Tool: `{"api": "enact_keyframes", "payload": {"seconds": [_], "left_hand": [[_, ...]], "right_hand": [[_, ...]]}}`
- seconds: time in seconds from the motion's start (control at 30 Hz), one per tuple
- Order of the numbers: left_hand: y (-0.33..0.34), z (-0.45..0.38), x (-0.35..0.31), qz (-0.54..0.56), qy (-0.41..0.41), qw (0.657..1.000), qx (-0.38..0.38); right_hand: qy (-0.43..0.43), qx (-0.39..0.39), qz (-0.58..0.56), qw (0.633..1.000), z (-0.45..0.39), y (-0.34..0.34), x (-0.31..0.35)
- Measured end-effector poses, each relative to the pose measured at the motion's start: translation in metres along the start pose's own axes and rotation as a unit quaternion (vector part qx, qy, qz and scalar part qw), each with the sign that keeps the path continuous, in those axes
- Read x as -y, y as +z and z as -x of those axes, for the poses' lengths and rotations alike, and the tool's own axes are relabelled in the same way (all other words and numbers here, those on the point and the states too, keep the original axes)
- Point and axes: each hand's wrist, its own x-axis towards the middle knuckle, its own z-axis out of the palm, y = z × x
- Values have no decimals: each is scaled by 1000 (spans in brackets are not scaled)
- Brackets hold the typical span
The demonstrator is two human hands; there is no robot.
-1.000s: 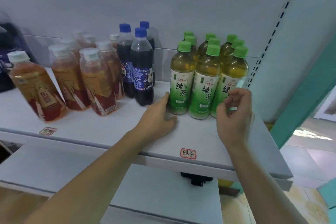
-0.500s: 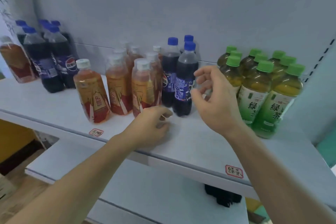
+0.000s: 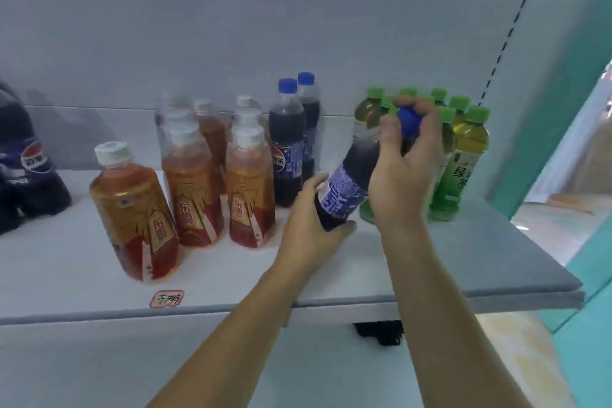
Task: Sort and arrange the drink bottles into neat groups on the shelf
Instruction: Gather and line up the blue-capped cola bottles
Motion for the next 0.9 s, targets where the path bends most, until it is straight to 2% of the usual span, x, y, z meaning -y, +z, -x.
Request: {"api": "enact_keyframes", "payload": {"seconds": [0.1, 0.17, 0.23, 0.37, 0.43, 0.5, 0.6, 0.73, 0.8, 0.9], "left_hand": [[-8, 35, -17, -8, 52, 999, 10], [-22, 60, -27, -34, 98, 994, -37], [-44, 78, -34, -62, 152, 983, -84], [-118, 108, -34, -130, 175, 956, -194], [-161, 129, -30, -158, 177, 940, -247], [-199, 152, -22, -167, 151, 932, -285], [-250, 184, -4, -156, 96, 922, -340], [-318, 189, 24, -197, 50, 896, -395], [-352, 175, 36, -196, 6, 894, -404], [-403, 149, 61, -187, -63, 905, -378]], "right_hand": [[20, -128, -55, 990, 17, -31, 26], [55, -161, -116, 979, 21, -39, 40], [102, -161, -192, 963, 23, -32, 54], [185, -73, -294, 935, 51, 14, 84], [221, -1, -337, 915, 81, 39, 102], [226, 66, -339, 911, 112, 63, 122], [206, 178, -337, 901, 149, 99, 147], [152, 318, -320, 879, 176, 160, 172], [105, 373, -279, 879, 185, 206, 186], [36, 415, -186, 890, 201, 285, 204]]}}
